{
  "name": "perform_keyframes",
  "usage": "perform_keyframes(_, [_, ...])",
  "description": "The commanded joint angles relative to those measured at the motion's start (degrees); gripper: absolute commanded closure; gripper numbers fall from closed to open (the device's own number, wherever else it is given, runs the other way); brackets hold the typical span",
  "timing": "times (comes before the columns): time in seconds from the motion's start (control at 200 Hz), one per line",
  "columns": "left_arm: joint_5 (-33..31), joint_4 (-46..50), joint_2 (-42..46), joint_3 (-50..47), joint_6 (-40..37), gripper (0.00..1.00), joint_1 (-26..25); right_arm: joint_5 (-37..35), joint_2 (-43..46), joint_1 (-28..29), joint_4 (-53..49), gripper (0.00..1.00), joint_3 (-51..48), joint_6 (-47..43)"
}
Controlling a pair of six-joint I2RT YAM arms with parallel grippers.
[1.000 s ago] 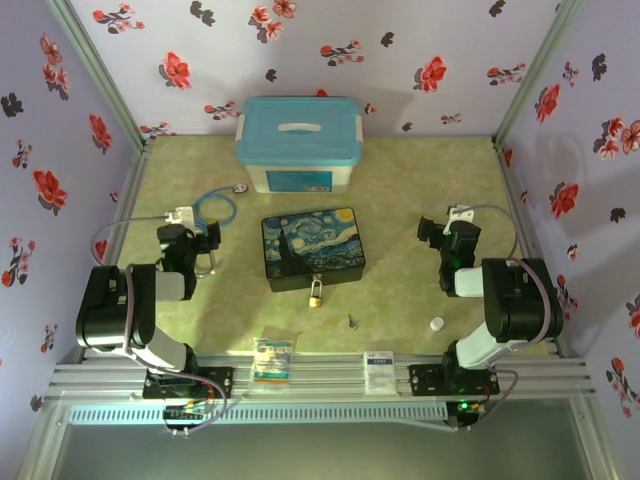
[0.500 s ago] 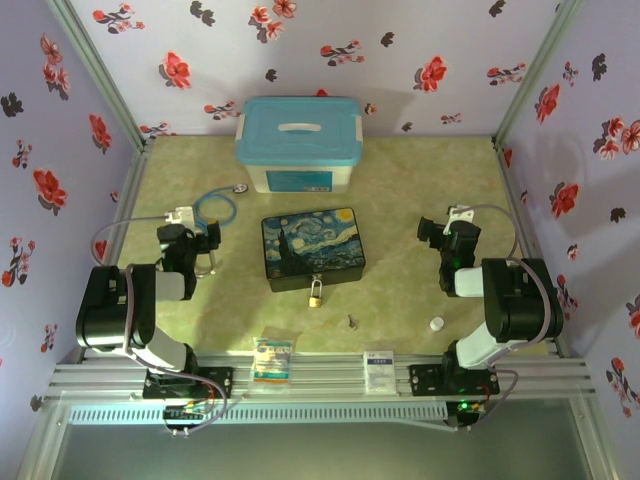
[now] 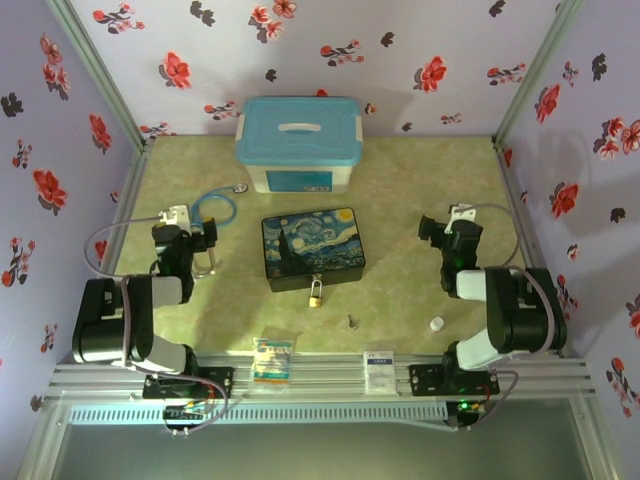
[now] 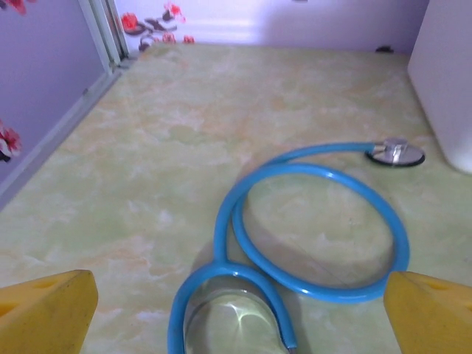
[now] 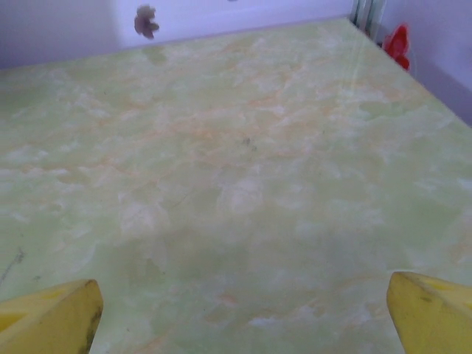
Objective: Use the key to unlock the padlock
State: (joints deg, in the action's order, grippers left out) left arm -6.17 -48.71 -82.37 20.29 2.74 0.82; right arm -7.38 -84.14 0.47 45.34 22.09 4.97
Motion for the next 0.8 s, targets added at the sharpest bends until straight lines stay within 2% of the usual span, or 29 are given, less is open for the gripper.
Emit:
perform_keyframes(0.0, [-2.5, 2.0, 5.4, -0.7, 1.3, 0.0, 0.5, -1.9, 7.5, -0.2, -6.4, 0.01, 1.4, 0.6])
perform_keyframes(0.115, [-2.9, 11.3, 11.4, 2.2, 3.1, 0.0, 0.4, -2.5, 15.8, -0.3, -17.5, 0.01, 4.1, 6.6])
perform_keyframes(0.165, [-3.1, 15.3, 14.1, 3.5, 7.9, 0.0, 0.5, -2.9, 19.0, -0.3, -24.1, 0.01, 6.1, 11.4])
perform_keyframes(0.215, [-2.8, 18.2, 16.5, 4.5, 13.5, 0.0, 0.4, -0.1, 21.5, -0.3, -31.0, 0.01, 8.7, 12.9])
perform_keyframes(0.36, [5.3, 13.2, 20.2, 1.5, 26.8, 0.0, 0.5, 12.2, 25.0, -0.3, -39.4, 0.01, 11.0, 16.1])
perform_keyframes(0.435, [12.3, 13.0, 20.3, 1.0, 32.8, 0.0, 0.6, 17.3, 26.0, -0.2, -43.1, 0.01, 11.4, 17.8])
perform_keyframes(0.53, [19.0, 11.1, 18.8, -1.2, 38.3, 0.0, -0.1, 16.0, 28.9, 1.7, -47.2, 0.04, 10.7, 19.8])
perform_keyframes(0.595, [19.8, 9.1, 19.7, -3.6, 38.5, 0.0, -2.6, 14.7, 31.4, 4.3, -51.9, 0.05, 11.0, 18.8])
perform_keyframes(0.65, [18.9, 12.0, 22.6, -4.9, 38.2, 0.0, -5.4, 12.4, 32.4, 7.5, -55.8, 0.05, 11.4, 17.7])
perform_keyframes(0.795, [13.4, 31.7, 32.3, -3.5, 37.2, 0.0, -14.8, 9.6, 32.6, 17.4, -63.3, 0.06, 11.6, 18.1])
